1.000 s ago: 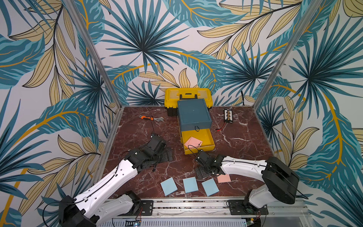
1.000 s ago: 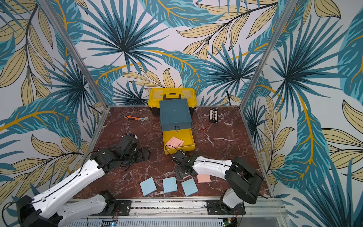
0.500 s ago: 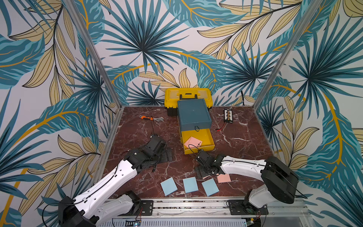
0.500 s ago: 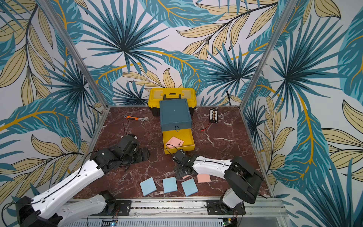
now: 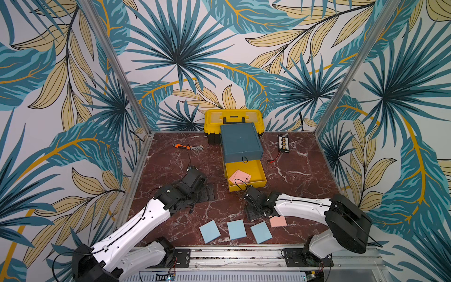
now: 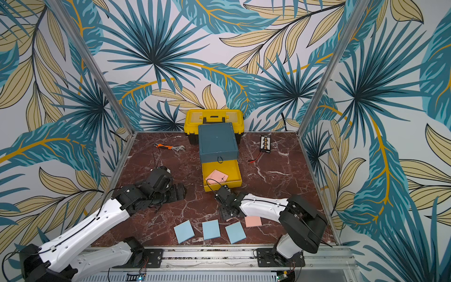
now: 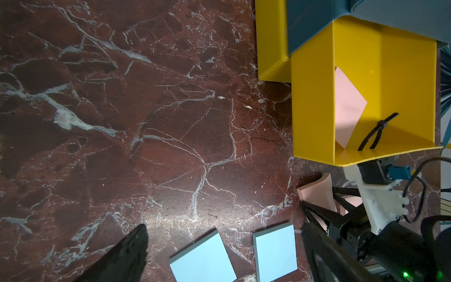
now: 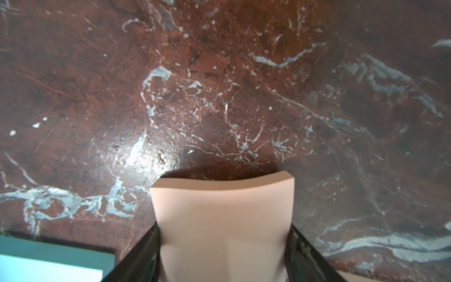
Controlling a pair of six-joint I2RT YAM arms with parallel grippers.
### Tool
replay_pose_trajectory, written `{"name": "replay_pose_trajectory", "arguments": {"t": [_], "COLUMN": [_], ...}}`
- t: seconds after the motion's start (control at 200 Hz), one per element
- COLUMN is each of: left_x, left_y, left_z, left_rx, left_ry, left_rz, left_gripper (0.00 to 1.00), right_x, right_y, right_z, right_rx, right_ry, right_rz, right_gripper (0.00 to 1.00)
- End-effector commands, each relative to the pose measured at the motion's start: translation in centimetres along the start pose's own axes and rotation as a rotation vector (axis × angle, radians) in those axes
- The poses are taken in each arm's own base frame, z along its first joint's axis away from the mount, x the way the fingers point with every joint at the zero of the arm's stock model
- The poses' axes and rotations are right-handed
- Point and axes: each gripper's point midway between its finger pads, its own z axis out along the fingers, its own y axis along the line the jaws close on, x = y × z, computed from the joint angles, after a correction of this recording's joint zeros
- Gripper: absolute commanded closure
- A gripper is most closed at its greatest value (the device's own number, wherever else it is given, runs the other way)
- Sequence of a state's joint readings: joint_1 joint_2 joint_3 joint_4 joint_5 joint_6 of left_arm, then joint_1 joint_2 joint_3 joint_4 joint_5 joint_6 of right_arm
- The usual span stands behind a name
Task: Please put the sticky notes in the drawer by color
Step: Pick up the sticky notes from the center of the board, then place the sticky notes in the drawer.
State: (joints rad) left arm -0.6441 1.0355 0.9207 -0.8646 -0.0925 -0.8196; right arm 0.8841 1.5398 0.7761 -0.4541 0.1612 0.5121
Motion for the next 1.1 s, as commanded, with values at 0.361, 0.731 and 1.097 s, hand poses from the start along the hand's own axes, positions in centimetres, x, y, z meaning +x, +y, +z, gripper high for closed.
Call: {"name": "replay_pose_trajectory", "arguments": {"t": [0.361,0.731,1.097], "left_x": [-0.5,-0.9,-1.0], "left_y": [0.0,-0.6,-0.3], "left_z": [-0.1,0.2,-0.5], "left_rx": [0.011,0.022,0.032], "left_ry": [-0.029,-0.036,-0.060], "left_rz": [-0.009,-0.007,-0.014], "left_gripper": [0.00,0.00,0.00], "right_x": [-0.8,-6.8,-14.1], "right_y": [0.1,0.8,2.5], "right_z": [-8.0,-16.5,-17.2], "right_rx": [-0.067,-0.116,-0.036], "right_ry": [-0.008,-0.240,-0.384], "right_rz": [-0.006,-0.035,-0.090], "right_gripper": [0.27,0.26,0.26]}}
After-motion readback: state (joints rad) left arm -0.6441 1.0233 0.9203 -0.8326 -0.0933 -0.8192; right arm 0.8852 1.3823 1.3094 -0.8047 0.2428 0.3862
